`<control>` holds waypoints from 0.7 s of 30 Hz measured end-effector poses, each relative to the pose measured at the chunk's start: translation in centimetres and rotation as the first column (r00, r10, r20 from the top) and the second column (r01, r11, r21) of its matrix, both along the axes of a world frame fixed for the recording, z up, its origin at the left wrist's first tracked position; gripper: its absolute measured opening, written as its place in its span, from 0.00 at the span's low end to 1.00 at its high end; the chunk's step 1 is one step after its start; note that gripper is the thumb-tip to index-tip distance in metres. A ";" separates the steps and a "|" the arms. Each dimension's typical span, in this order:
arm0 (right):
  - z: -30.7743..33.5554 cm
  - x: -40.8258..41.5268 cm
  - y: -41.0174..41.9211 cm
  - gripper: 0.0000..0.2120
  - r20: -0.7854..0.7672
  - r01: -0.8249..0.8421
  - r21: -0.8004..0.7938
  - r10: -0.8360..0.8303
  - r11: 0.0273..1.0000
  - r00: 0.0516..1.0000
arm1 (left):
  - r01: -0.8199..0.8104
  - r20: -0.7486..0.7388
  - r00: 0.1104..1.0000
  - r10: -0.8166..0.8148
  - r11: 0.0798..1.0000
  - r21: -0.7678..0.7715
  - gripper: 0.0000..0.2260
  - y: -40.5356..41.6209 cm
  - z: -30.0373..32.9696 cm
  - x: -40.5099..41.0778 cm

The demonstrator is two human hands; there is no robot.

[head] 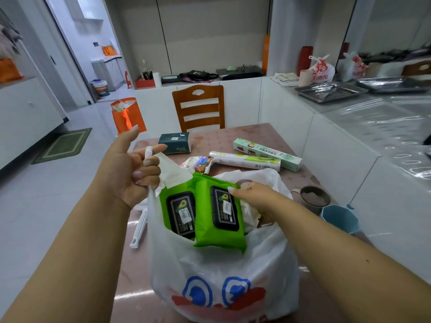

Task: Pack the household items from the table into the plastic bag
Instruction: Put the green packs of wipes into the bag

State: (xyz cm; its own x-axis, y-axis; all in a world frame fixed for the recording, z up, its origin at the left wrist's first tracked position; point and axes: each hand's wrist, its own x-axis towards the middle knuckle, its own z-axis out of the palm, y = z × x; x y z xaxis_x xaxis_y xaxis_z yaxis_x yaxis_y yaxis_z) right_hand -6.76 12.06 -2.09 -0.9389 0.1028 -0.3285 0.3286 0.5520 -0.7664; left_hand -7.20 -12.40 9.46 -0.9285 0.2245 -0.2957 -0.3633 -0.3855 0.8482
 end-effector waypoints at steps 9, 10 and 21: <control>3.0 1.6 1.6 0.42 0.411 -0.332 0.488 0.124 0.807 0.903 | -0.142 -0.147 0.987 0.065 0.781 -0.608 0.19 2.2 0.9 0.6; 3.3 1.7 1.8 0.43 0.435 -0.355 0.517 0.119 0.779 0.893 | -0.240 -0.273 0.960 0.056 0.663 -0.709 0.19 2.6 0.6 1.1; 6.7 4.9 3.1 0.38 0.429 -0.275 0.290 0.132 0.917 0.893 | -0.190 -0.059 0.889 -0.454 -0.249 -0.950 0.28 8.0 -8.0 3.1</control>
